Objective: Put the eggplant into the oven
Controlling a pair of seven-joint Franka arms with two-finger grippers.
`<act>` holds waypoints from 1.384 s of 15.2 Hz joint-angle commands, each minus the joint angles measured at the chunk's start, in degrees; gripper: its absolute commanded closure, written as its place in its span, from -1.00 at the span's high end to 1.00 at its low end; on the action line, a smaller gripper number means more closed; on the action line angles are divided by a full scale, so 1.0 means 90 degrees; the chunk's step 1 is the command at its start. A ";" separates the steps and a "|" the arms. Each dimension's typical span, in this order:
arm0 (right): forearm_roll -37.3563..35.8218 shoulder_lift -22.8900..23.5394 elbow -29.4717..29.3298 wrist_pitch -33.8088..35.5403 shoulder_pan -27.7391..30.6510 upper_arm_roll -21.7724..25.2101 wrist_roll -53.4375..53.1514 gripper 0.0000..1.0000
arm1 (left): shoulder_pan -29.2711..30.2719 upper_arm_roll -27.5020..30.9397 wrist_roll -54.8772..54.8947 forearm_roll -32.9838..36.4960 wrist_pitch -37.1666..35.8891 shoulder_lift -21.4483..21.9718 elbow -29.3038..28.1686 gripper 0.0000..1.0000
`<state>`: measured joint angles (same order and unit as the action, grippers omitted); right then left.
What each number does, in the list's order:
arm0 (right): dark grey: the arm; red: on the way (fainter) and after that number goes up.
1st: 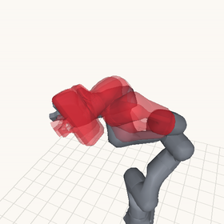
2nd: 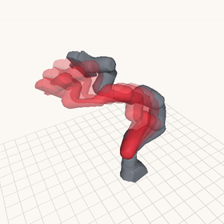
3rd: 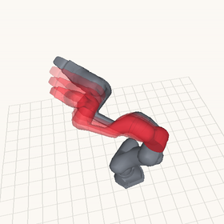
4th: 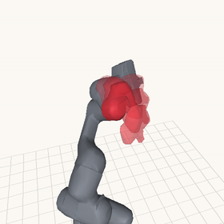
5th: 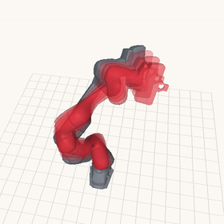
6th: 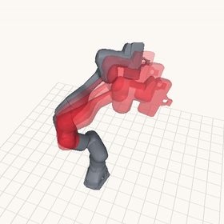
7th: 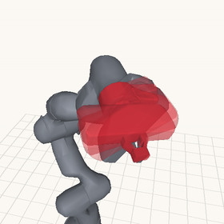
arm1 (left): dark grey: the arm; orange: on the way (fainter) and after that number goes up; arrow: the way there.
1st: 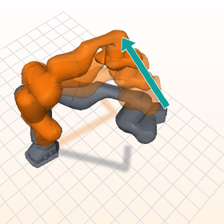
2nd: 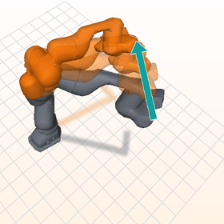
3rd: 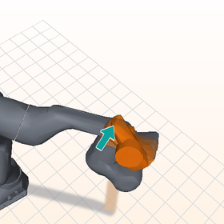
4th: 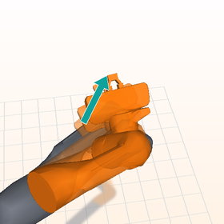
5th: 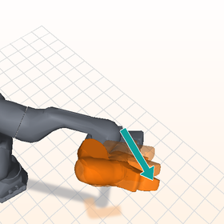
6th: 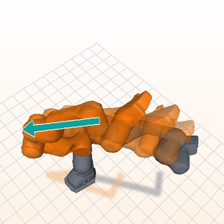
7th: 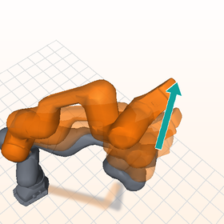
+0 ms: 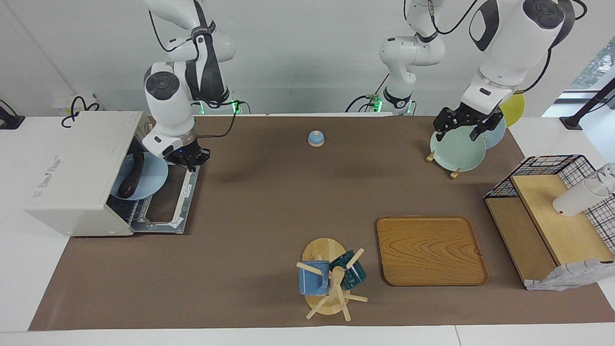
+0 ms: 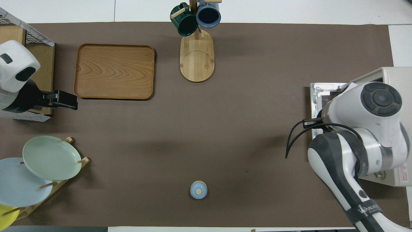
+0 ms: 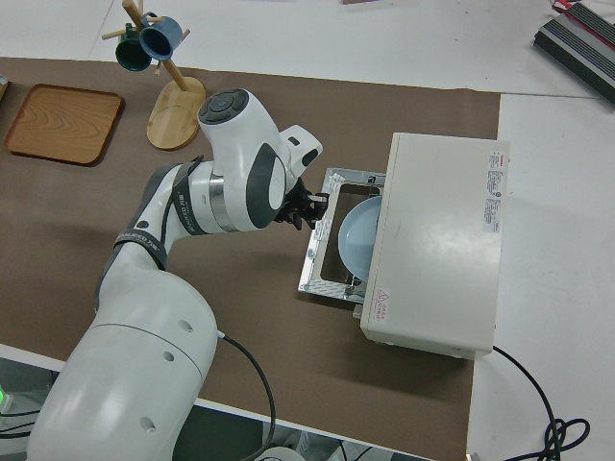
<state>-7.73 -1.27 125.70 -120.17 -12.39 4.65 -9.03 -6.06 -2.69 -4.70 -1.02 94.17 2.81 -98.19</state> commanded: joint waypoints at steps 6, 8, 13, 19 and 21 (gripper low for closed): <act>0.0116 0.0881 0.0223 -0.0769 0.0107 0.0011 -0.0325 -1.00 | 0.0029 -0.0004 0.0024 0.0015 -0.0131 0.0020 0.0061 1.00; -0.0020 0.0980 0.0233 -0.0837 0.0156 0.0011 -0.0315 -1.00 | 0.0029 -0.0004 0.0024 0.0015 -0.0131 0.0020 0.0061 1.00; -0.0468 0.1214 0.0252 -0.0857 0.0253 0.0021 -0.0325 -1.00 | 0.0029 -0.0004 0.0034 0.0015 -0.0131 0.0030 0.0061 1.00; -0.2120 0.1196 -0.0205 -0.0205 0.0243 0.0011 -0.0053 -1.00 | 0.0029 -0.0013 0.0034 0.0015 -0.0131 0.0020 0.0061 1.00; -0.2111 0.0953 -0.0401 0.0186 0.0302 0.0088 0.0638 -1.00 | 0.0029 -0.0004 0.0034 0.0015 -0.0131 0.0030 0.0061 1.00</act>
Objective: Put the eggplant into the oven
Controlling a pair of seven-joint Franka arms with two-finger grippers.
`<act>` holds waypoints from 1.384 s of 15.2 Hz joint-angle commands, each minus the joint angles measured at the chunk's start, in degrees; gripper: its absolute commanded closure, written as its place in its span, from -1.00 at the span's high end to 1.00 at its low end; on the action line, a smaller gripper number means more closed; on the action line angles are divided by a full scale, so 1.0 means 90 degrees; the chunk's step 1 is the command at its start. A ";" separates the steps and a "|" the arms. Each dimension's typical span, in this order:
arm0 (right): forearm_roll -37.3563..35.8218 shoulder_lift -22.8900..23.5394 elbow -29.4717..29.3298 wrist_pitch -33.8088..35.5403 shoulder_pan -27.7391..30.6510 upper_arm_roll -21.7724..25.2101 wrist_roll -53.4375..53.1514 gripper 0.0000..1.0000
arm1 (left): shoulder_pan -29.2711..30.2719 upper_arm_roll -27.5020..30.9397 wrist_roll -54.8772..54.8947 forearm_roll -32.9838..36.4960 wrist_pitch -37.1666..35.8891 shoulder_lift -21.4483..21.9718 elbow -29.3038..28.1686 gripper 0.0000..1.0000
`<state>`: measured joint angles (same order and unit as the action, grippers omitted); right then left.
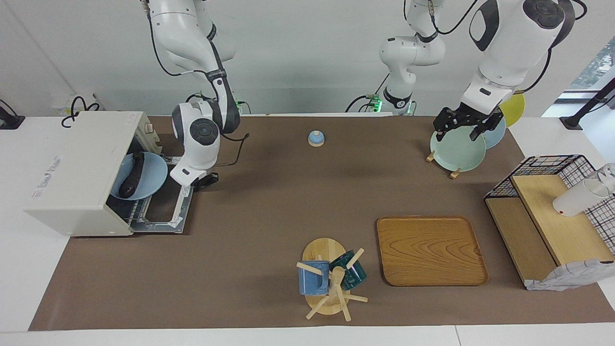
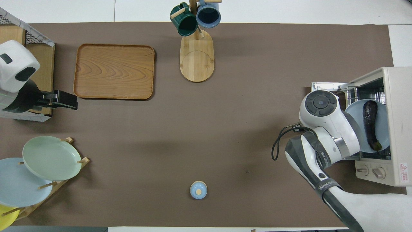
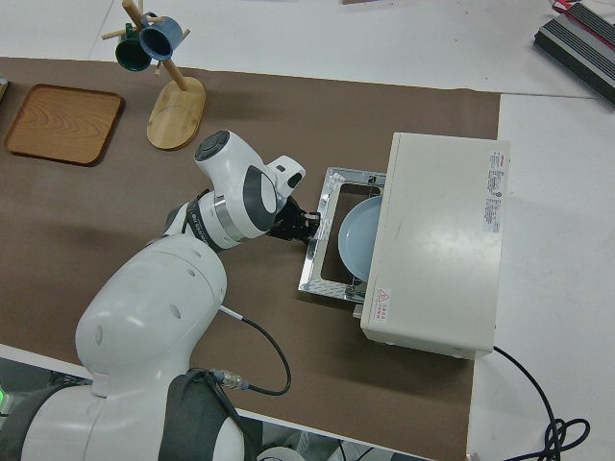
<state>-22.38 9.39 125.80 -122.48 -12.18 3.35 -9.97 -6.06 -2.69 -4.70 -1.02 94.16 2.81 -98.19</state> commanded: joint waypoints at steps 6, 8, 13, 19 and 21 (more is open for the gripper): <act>-0.0336 -0.0954 -0.0667 0.1148 0.1021 0.0223 0.2112 -1.00 | 0.0029 -0.0013 0.0034 0.0015 -0.0131 0.0030 0.0061 1.00; -0.0336 -0.1023 -0.0667 0.1148 0.1187 0.0223 0.2347 -1.00 | 0.0029 -0.0004 0.0034 0.0015 -0.0131 0.0020 0.0061 1.00; 0.0092 -0.1276 -0.0764 0.1508 0.1334 0.0233 0.2601 -1.00 | 0.0029 -0.0004 0.0024 0.0015 -0.0131 0.0030 0.0061 1.00; 0.1723 -0.1268 -0.3262 0.3949 0.1344 0.0203 0.2583 0.16 | 0.0029 -0.0004 0.0034 0.0015 -0.0131 0.0020 0.0061 1.00; 0.2094 -0.1316 -0.3421 0.4107 0.1354 0.0233 0.2534 1.00 | 0.0029 -0.0004 0.0034 0.0015 -0.0131 0.0030 0.0061 1.00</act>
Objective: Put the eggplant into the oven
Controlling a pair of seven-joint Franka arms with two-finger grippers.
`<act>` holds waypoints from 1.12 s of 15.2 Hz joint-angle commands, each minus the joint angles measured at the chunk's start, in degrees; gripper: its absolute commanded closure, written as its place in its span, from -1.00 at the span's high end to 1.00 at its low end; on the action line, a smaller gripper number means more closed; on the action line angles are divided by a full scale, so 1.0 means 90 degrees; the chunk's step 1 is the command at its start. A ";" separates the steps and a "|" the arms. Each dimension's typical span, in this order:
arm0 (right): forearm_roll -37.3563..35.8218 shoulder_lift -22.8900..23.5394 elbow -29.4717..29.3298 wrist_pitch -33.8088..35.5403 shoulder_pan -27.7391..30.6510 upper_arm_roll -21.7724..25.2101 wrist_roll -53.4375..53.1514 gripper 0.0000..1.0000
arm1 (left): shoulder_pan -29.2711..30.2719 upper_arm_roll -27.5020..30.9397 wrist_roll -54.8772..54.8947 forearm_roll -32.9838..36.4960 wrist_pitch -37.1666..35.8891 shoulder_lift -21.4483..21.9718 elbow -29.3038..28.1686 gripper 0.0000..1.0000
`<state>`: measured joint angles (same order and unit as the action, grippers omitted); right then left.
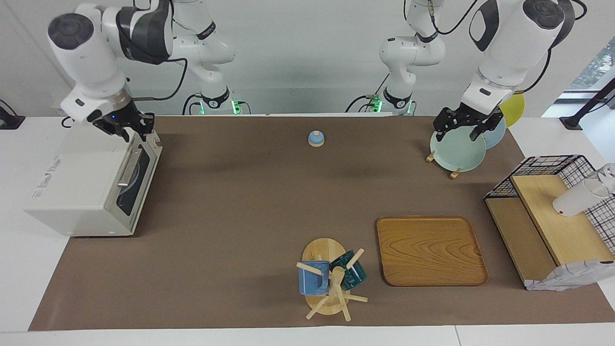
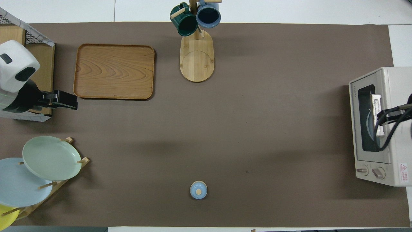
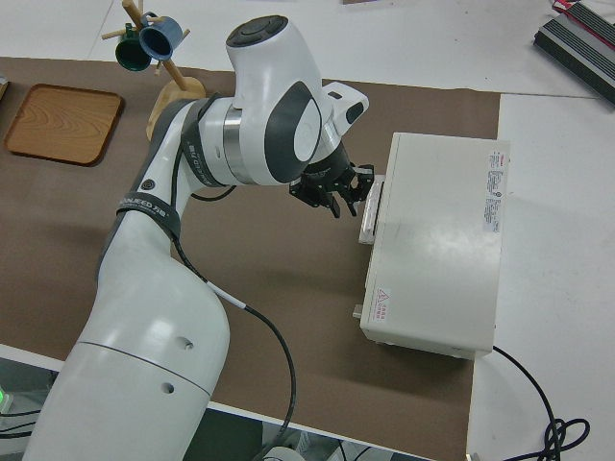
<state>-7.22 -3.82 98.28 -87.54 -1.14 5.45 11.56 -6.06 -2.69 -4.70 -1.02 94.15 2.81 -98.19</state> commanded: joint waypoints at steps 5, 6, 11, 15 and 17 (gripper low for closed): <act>0.0655 0.0151 -0.0392 0.0215 0.0117 0.0000 -0.0640 1.00 | 0.0029 -0.0004 0.0034 0.0015 -0.0129 0.0020 0.0061 1.00; 0.0685 0.0180 -0.0470 0.0225 0.0117 -0.0010 -0.0650 1.00 | 0.0029 -0.0013 0.0034 0.0015 -0.0129 0.0020 0.0061 1.00; 0.0783 0.0464 -0.0588 0.0313 0.0293 -0.0127 -0.0845 1.00 | 0.0029 -0.0004 0.0034 0.0015 -0.0129 0.0020 0.0061 1.00; 0.0803 0.0474 -0.0617 0.0157 0.0293 0.0164 -0.0806 1.00 | 0.0029 -0.0004 0.0024 0.0015 -0.0129 0.0020 0.0061 1.00; 0.0793 0.0474 -0.0627 0.0137 0.0293 0.0205 -0.0806 1.00 | 0.0029 -0.0004 0.0024 0.0015 -0.0129 0.0030 0.0061 1.00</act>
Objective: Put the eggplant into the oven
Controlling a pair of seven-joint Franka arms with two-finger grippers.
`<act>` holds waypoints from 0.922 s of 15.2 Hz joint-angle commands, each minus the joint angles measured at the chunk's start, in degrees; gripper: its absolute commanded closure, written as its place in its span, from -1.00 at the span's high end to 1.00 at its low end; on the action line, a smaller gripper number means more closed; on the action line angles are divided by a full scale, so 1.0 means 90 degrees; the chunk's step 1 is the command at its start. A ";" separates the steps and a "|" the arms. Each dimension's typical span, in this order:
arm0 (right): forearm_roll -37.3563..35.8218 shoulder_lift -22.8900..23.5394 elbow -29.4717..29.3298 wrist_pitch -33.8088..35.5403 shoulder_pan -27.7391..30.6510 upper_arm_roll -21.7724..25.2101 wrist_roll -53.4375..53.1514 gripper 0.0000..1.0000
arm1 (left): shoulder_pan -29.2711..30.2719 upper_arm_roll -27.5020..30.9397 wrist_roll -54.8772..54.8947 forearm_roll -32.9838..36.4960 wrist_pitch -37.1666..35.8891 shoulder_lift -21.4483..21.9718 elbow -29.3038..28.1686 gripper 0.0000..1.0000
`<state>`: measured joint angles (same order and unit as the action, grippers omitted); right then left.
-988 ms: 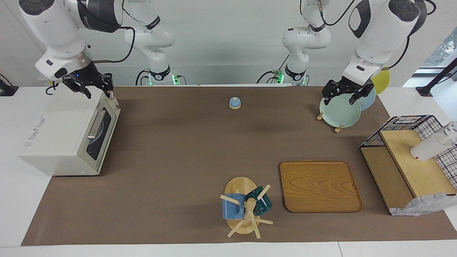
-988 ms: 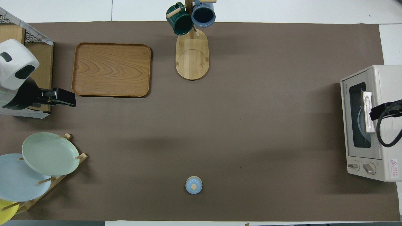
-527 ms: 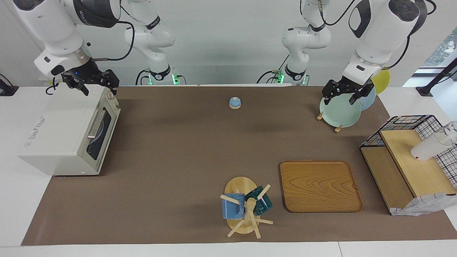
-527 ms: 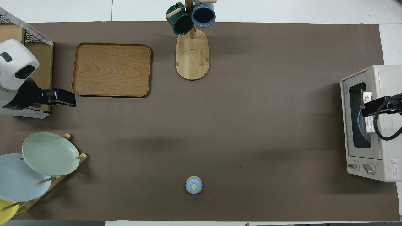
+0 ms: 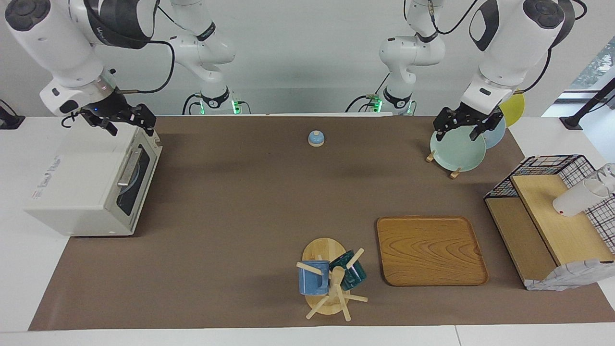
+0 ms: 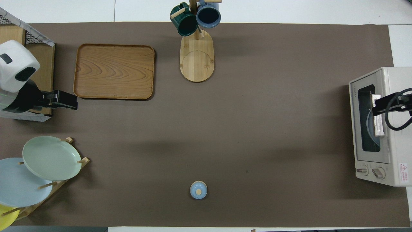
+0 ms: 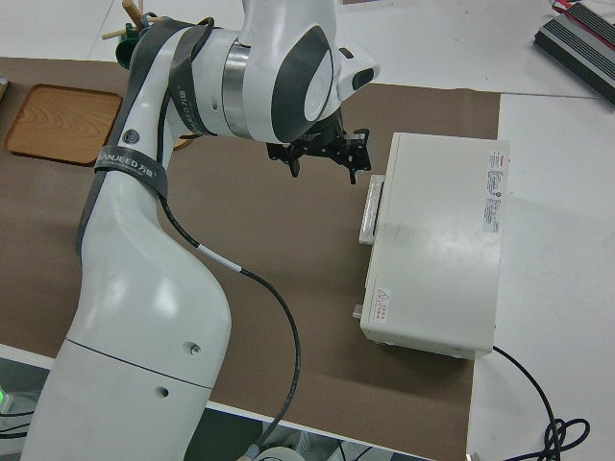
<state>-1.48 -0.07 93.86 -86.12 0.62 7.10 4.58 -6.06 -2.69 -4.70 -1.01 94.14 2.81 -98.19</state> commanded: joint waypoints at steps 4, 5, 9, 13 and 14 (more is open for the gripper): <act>0.0144 0.0056 -0.0447 0.0028 0.0156 -0.0037 -0.0088 1.00 | 0.0029 -0.0004 0.0034 0.0015 -0.0138 0.0030 0.0061 1.00; 0.0154 0.0085 -0.0458 -0.0156 0.0156 -0.0056 -0.0282 1.00 | 0.0029 -0.0004 0.0034 0.0015 -0.0128 0.0020 0.0061 1.00; 0.0135 0.0066 -0.0399 -0.0100 0.0175 -0.0193 -0.0323 1.00 | 0.0029 -0.0004 0.0034 0.0015 -0.0128 0.0030 0.0061 1.00; 0.0115 0.0056 -0.0448 -0.0158 0.0175 -0.0232 -0.0323 1.00 | 0.0029 -0.0013 0.0034 0.0015 -0.0128 0.0030 0.0061 1.00; 0.0135 0.0056 -0.0439 -0.0158 0.0175 -0.0232 -0.0323 1.00 | 0.0029 -0.0004 0.0034 0.0015 -0.0128 0.0030 0.0061 1.00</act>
<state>-1.44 0.02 90.92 -87.77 0.92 6.11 2.42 -6.06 -2.69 -4.70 -1.01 94.13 2.81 -98.19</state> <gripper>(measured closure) 0.000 0.000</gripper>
